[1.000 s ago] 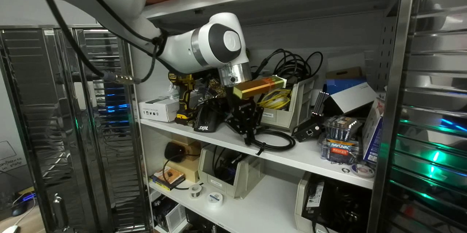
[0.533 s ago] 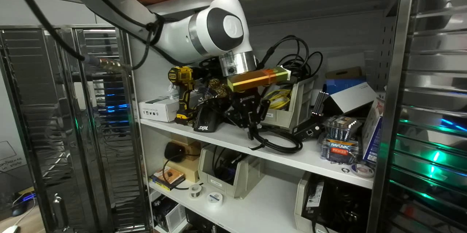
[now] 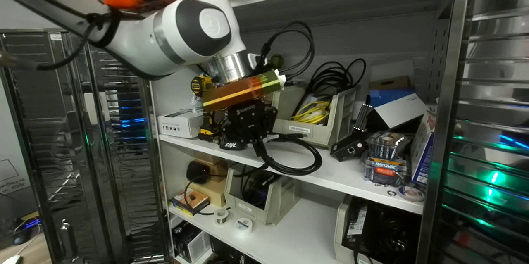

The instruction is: Put the cable in the storage box

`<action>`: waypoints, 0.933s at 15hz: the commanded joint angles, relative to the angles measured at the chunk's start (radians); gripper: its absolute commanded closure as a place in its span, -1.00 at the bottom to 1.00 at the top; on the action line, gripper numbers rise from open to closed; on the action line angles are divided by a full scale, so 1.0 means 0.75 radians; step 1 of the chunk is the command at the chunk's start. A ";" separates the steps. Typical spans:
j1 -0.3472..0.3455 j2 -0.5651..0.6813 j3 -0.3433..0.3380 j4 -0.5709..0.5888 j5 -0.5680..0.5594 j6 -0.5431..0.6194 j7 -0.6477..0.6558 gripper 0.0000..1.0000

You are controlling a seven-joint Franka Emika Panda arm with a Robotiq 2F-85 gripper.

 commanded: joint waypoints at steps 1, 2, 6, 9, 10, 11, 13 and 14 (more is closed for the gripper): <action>0.004 -0.195 0.007 -0.335 -0.193 0.335 0.258 0.82; -0.004 -0.211 0.008 -0.386 -0.247 0.428 0.329 0.82; -0.055 -0.200 0.025 -0.444 -0.413 0.703 0.633 0.83; -0.072 -0.141 0.034 -0.335 -0.518 0.793 0.855 0.83; -0.084 -0.121 0.040 -0.294 -0.575 0.820 0.937 0.83; -0.095 -0.093 0.049 -0.234 -0.638 0.836 1.024 0.83; -0.119 -0.028 0.068 -0.101 -0.806 0.861 1.223 0.83; -0.128 0.007 0.075 -0.030 -0.917 0.870 1.331 0.83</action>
